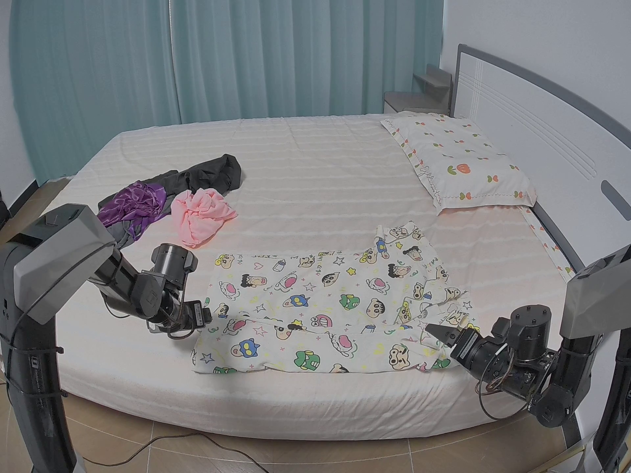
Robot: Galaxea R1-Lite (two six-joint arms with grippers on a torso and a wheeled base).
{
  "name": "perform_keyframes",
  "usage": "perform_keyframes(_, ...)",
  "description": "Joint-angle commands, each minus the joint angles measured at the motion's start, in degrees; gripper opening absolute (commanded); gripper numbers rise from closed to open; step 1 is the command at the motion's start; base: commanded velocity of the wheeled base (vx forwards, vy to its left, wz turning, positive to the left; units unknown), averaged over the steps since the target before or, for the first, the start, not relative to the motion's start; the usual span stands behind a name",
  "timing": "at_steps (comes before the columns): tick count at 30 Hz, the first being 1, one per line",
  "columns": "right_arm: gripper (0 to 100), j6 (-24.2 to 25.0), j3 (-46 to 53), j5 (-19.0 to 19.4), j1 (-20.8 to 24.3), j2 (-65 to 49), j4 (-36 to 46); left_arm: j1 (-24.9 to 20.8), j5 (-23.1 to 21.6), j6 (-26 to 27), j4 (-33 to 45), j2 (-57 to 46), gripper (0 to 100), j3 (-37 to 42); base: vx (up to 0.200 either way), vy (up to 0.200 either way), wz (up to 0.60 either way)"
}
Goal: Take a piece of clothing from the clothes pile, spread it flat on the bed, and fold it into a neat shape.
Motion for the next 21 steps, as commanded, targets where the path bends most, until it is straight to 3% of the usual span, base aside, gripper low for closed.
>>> perform_keyframes(1, 100, 1.43, -1.35, -0.33, -0.39, -0.29, -1.02, 0.37, -13.74, -9.64, 0.29, -10.19, 100, 8.10, 0.000, 0.000, 0.00)
perform_keyframes(2, 100, 1.43, -1.35, -0.33, -0.39, -0.29, -1.02, 0.37, -13.74, -9.64, 0.29, -10.19, 100, 8.10, 0.000, 0.000, 0.00)
perform_keyframes(3, 100, 3.10, -2.22, -0.68, -0.30, -0.38, -1.02, 0.02, -19.37, -14.21, -0.15, -13.88, 100, 12.15, 0.000, 0.000, 0.00)
perform_keyframes(6, 100, 4.24, -3.28, -0.77, -0.39, 0.59, -1.02, -0.94, -25.96, -21.07, -1.73, -18.71, 100, 17.33, 0.000, 0.000, 0.00)
perform_keyframes(10, 100, 4.07, -6.27, -1.12, -2.06, 3.23, -1.02, -2.09, -32.64, -34.16, -12.10, -23.37, 100, 24.63, 0.000, 0.000, 0.00)
perform_keyframes(14, 100, 3.89, -7.06, -1.38, -2.85, 4.63, 0.30, -2.26, -34.13, -36.80, -23.62, -22.85, 100, 30.87, 0.000, 0.000, 0.00)
perform_keyframes(16, 100, 3.89, -8.99, -1.47, -5.40, 5.78, 1.53, -2.18, -34.22, -36.97, -27.92, -21.18, 100, 33.15, 0.000, 0.000, 0.00)
perform_keyframes(21, 100, 3.01, -15.41, -2.17, -7.86, 8.68, 8.38, -2.26, -34.22, -38.20, -33.72, -18.19, 100, 35.17, 0.000, 0.000, 0.00)
